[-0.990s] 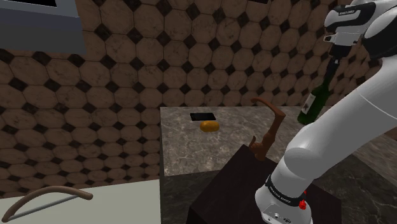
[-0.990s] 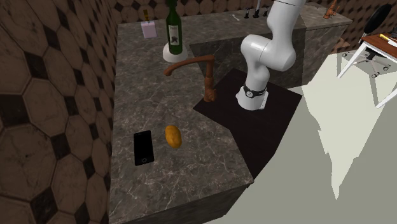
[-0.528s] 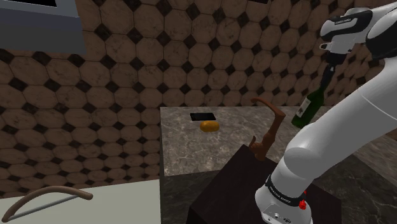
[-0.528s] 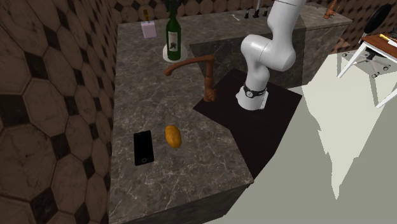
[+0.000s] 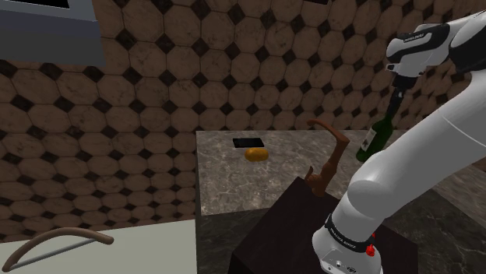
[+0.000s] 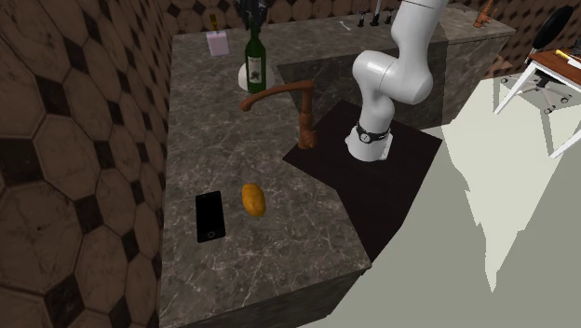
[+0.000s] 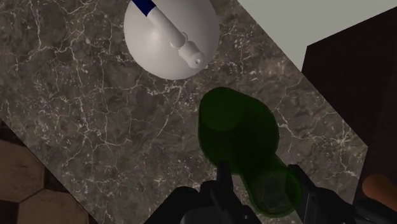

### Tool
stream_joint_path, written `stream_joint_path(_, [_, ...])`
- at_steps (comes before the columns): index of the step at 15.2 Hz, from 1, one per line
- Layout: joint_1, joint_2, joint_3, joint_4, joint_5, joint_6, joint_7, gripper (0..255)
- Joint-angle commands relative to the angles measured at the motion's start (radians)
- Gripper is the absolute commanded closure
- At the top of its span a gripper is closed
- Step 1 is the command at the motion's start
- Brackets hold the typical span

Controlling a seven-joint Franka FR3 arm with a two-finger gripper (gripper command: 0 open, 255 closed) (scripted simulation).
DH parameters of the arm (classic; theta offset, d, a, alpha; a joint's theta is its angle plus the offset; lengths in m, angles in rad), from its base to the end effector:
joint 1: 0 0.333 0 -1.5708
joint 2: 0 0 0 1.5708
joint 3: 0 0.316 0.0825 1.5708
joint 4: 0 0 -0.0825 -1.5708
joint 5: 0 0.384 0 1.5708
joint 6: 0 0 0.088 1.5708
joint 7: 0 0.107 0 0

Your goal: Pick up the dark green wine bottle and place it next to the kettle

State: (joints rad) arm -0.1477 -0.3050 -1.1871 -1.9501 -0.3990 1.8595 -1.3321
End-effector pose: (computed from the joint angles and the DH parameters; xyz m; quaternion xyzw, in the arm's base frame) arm 0.0491 -0.5343 0.5215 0.9968 0.0585 -0.0445 0.0323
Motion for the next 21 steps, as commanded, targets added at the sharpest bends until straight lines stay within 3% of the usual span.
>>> stream_joint_path(1, [0.002, 0.003, -0.010, -0.023, -0.001, 0.028, 0.002, 255])
stream_joint_path(11, [0.039, 0.044, -0.092, -0.129, 0.012, 0.168, -0.002, 255])
stream_joint_path(19, [0.042, 0.047, -0.097, -0.133, 0.013, 0.174, -0.003, 255])
stream_joint_path(20, [0.042, 0.047, -0.097, -0.133, 0.013, 0.174, -0.003, 0])
stream_joint_path(21, [0.042, 0.047, -0.097, -0.133, 0.013, 0.174, -0.003, 0])
